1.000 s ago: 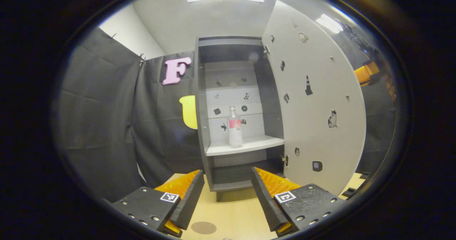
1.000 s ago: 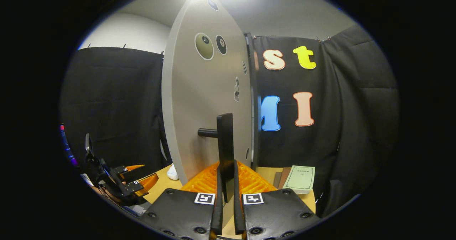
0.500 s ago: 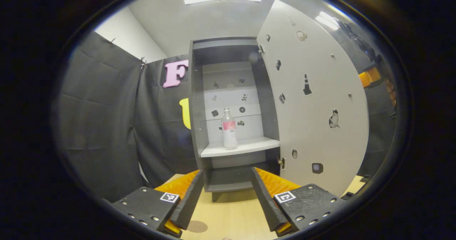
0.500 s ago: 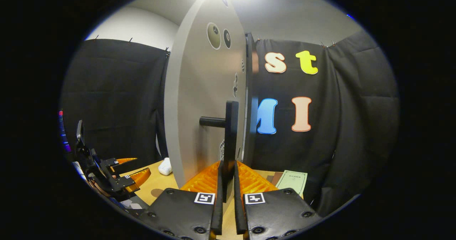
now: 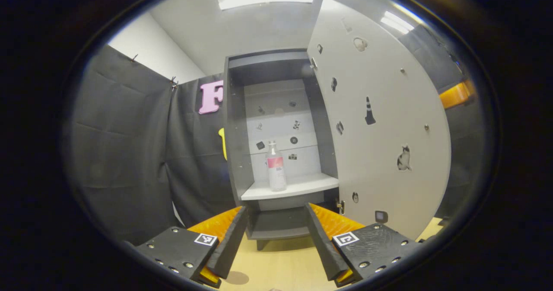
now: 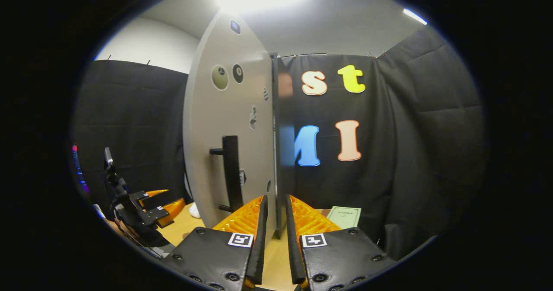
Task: Open the cabinet door with the right hand, grasp the bottle in the cabinet with the left hand and place it on the coaster, then close the cabinet door with the right hand.
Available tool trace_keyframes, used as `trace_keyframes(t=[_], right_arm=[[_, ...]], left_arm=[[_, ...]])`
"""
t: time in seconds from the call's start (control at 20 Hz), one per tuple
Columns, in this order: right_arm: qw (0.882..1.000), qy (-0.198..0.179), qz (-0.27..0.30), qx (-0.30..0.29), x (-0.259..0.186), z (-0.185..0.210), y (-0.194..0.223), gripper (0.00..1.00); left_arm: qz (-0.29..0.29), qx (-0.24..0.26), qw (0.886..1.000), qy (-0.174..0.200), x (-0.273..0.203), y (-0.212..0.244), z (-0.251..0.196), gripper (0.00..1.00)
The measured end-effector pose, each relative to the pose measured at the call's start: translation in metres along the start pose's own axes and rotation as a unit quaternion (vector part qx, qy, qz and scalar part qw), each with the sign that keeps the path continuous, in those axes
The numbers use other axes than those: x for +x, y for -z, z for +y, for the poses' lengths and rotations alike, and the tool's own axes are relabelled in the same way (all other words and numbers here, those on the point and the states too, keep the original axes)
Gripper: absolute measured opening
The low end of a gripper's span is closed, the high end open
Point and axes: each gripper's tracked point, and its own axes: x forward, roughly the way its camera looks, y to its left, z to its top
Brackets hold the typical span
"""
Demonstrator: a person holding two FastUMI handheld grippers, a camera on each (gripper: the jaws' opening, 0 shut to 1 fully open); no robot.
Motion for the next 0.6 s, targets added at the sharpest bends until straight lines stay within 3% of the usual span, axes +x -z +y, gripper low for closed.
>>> trace_keyframes(t=[0.05,0.1,0.2,0.3,0.4,0.45,0.6], right_arm=[[1.000,0.014,-0.002,0.001,-0.004,-0.009,0.003,0.28],[1.000,0.024,-0.003,0.001,-0.002,-0.020,0.005,0.44],[0.998,0.067,-0.008,-0.007,-0.004,-0.044,0.011,0.96],[0.994,0.109,-0.018,-0.011,-0.009,-0.065,0.014,1.00],[0.991,0.135,-0.019,0.002,-0.008,-0.077,0.021,0.92],[0.990,0.143,-0.016,0.010,-0.007,-0.081,0.025,0.97],[0.982,0.186,-0.002,0.022,-0.012,-0.101,0.038,0.97]], left_arm=[[-0.001,0.000,1.000,0.003,0.006,-0.007,-0.001,0.82],[0.000,0.000,1.000,0.011,0.014,-0.012,-0.005,0.80],[0.003,0.000,1.000,0.031,0.030,-0.026,-0.011,0.82],[0.001,0.003,0.999,0.048,0.049,-0.041,-0.015,0.80],[-0.002,0.004,0.998,0.062,0.071,-0.054,-0.018,0.80],[-0.005,0.001,0.998,0.067,0.085,-0.059,-0.018,0.80],[-0.013,-0.014,0.997,0.079,0.132,-0.071,-0.015,0.80]])
